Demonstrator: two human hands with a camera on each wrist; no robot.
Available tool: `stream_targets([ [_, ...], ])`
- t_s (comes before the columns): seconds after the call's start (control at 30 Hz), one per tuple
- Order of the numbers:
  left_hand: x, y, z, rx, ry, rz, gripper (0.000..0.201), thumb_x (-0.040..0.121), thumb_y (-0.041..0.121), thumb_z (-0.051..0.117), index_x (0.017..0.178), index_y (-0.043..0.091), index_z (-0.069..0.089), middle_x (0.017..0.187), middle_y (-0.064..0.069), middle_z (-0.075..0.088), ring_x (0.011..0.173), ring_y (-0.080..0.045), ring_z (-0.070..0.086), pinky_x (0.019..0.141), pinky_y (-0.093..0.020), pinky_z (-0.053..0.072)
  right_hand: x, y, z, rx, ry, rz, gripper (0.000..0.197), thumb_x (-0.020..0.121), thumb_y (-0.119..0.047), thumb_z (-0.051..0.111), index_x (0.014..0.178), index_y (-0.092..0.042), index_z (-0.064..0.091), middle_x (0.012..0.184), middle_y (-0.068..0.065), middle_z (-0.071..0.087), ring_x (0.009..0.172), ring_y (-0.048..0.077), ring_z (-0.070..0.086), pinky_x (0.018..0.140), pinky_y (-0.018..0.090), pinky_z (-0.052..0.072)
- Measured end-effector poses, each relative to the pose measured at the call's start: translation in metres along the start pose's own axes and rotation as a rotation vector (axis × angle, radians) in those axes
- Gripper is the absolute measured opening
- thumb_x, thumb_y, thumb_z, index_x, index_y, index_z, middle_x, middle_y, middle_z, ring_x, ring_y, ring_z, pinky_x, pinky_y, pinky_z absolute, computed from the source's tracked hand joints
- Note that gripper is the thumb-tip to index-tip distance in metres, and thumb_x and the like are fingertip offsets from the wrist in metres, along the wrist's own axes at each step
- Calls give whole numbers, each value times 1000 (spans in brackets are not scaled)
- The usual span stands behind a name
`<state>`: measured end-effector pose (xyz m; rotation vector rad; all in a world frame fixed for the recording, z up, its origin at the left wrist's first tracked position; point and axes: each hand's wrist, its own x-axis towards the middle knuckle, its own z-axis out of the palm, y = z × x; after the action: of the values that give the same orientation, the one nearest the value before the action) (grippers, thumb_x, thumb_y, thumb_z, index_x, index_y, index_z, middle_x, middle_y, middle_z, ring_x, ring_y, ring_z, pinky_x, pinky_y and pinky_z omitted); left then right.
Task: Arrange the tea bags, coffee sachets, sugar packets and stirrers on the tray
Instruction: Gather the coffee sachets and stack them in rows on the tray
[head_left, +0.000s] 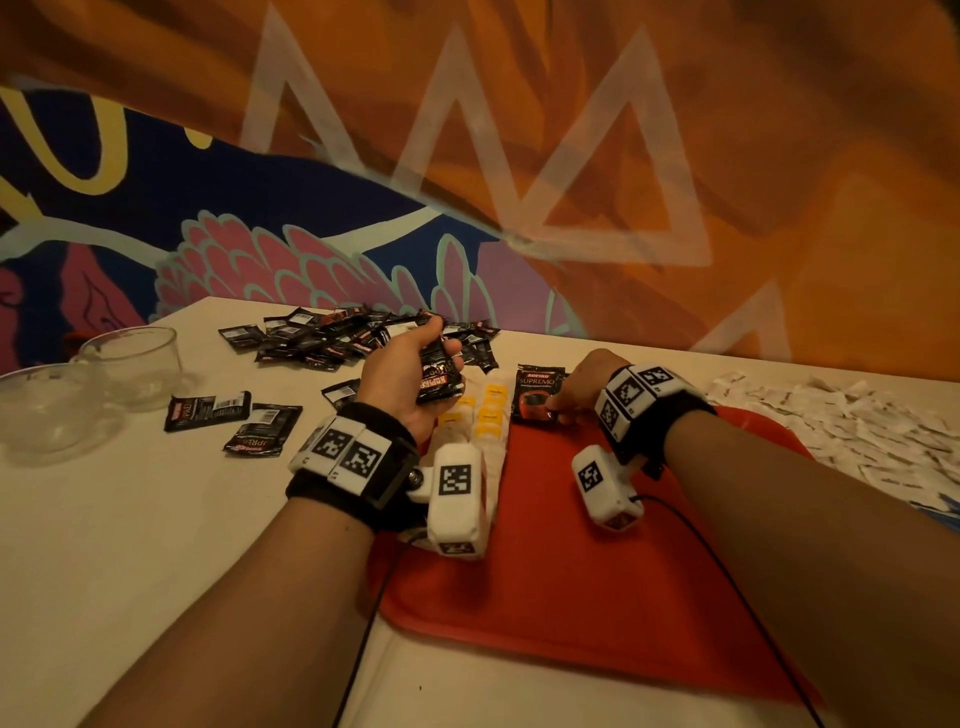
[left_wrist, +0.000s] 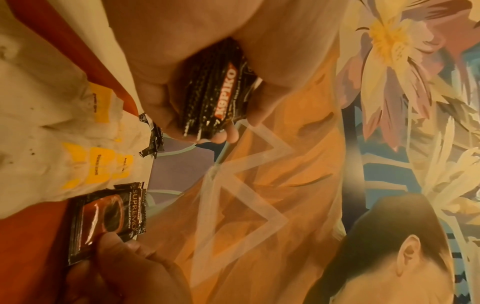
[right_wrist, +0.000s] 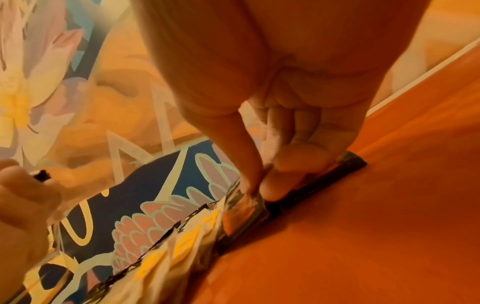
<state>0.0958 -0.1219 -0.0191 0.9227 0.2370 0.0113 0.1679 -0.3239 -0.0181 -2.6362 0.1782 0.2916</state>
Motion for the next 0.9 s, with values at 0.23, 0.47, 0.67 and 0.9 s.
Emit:
stream_targets([
  [0.23,-2,-1,1,8,5,8,18,94,25,65,108,13,61,78,-2,67,63,-15,62,60,-31,51,5,1,4,-25,31,-19,34,74,-41,84,87,-12,73,73,-1,73,70,15,69,65,30,54],
  [0.47,-5,-2,1,15,-26,-20,17,93,25,60,104,13,60,76,-2,67,63,-16,61,59,-31,49,6,8,2,123,41,-50,36,76,-30,84,100,-5,73,90,9,75,91,25,72,87,42,59],
  [0.67,-11,-2,4,2,-44,-46,23,90,26,49,101,11,64,78,-2,66,62,-16,60,61,-29,48,-8,12,-6,263,29,-95,21,80,-21,81,85,-3,72,82,11,74,76,25,70,81,38,60],
  [0.9,-15,-6,11,121,57,59,23,88,17,74,104,2,69,83,-9,76,71,-21,74,59,-33,57,-59,-18,-10,556,-26,-404,27,79,-34,81,93,-13,70,87,2,71,72,10,65,58,22,48],
])
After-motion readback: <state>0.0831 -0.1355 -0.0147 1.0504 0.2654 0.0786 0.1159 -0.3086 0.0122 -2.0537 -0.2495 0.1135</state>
